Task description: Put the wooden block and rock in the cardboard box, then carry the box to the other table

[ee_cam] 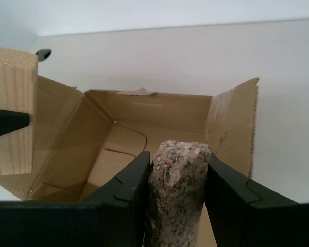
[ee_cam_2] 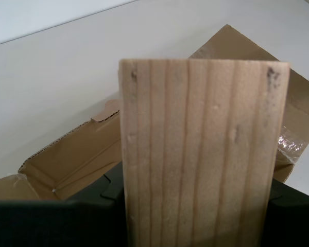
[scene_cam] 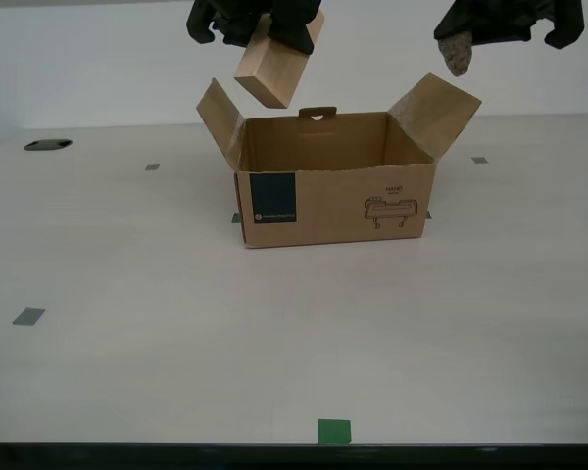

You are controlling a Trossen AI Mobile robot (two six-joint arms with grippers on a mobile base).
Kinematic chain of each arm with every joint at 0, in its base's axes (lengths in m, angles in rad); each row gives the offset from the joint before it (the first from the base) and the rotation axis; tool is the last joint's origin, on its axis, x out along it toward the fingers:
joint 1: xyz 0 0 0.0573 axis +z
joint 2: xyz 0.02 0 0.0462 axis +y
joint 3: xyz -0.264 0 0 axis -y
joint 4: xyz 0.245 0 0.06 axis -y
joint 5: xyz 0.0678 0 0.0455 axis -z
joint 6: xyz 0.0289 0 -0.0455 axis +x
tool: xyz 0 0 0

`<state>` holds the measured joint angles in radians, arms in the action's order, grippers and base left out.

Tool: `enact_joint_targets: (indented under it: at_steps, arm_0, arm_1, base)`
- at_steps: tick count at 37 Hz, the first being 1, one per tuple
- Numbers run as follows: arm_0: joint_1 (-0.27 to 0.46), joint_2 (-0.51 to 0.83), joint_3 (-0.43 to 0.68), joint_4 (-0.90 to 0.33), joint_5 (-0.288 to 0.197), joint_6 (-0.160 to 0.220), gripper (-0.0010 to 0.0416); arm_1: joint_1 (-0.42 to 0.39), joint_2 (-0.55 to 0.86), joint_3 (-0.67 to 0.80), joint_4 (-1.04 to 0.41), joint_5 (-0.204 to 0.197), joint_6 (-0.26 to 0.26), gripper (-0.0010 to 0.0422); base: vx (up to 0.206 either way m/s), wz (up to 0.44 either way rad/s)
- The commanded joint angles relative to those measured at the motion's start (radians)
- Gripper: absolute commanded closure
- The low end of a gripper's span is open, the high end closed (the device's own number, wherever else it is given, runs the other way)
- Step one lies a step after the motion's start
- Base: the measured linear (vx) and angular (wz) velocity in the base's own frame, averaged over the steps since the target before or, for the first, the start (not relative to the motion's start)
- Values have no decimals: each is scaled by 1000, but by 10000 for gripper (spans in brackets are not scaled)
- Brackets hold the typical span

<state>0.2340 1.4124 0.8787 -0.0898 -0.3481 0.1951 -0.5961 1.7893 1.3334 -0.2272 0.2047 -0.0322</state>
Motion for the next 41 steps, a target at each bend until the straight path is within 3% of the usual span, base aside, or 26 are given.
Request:
enact_joint_targets:
  at_steps: [1,11,25,41]
  arm_0:
    - [21,70,24,11,-42,3,406]
    - [50,182,30,119,-106,6,406]
    - [57,203,23,146,-107,11,406]
    - [64,203,23,150,-106,12,406]
  arm_1:
    - [-2,-1,-5,23,6,-1,412]
    - [-1,-1,-11,48,6,36,412]
    - [-2,1,-140,240,6,28,412]
    - [-2,6,-159,282,6,2,412]
  base:
    - [0,0]
    - [0,0]
    - [0,0]
    - [0,0]
